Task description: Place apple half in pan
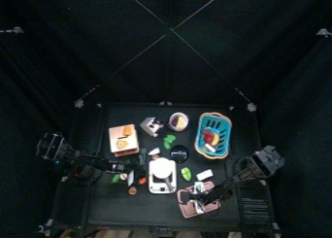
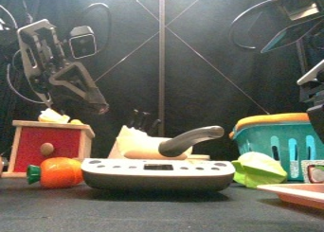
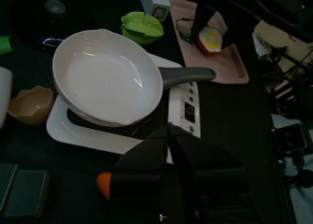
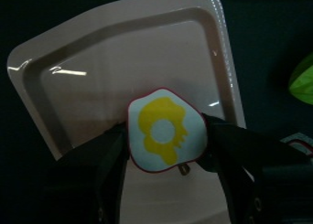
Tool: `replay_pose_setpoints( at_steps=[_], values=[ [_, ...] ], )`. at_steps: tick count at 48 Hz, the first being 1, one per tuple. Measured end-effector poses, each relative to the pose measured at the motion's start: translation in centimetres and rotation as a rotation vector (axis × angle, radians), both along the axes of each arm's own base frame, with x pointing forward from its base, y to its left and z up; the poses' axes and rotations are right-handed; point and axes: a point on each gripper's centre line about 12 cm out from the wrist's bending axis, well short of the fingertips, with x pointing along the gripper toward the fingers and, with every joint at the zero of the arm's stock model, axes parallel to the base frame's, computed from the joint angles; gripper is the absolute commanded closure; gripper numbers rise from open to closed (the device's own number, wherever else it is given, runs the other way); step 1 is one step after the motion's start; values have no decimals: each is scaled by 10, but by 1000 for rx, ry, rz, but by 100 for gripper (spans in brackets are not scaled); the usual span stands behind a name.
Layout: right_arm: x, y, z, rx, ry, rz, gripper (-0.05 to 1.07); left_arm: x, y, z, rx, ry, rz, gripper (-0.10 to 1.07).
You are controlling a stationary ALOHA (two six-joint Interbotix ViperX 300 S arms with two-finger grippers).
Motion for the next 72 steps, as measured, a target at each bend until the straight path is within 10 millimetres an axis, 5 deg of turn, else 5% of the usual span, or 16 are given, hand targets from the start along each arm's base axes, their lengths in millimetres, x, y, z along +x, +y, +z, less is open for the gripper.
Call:
replay_pose_setpoints(
  at_steps=[8,18,34,50,61,72],
  values=[
    [6,-4,6,-8,-28,4,37,0,0,0,1,0,-1,48],
    [29,-25,42,4,-152,-33,37,-4,4,14,5,-47,4,48],
    [73,-96,81,-21,-303,-197,37,-27,30,37,120,-150,1,48],
    [112,-144,74,101,-391,-381,37,-47,43,36,128,-163,45,48],
    [133,-148,66,132,-407,-409,37,-53,46,35,98,-163,80,48],
    [143,-147,52,127,-385,-410,37,-57,48,60,91,-284,97,48]
  ],
)
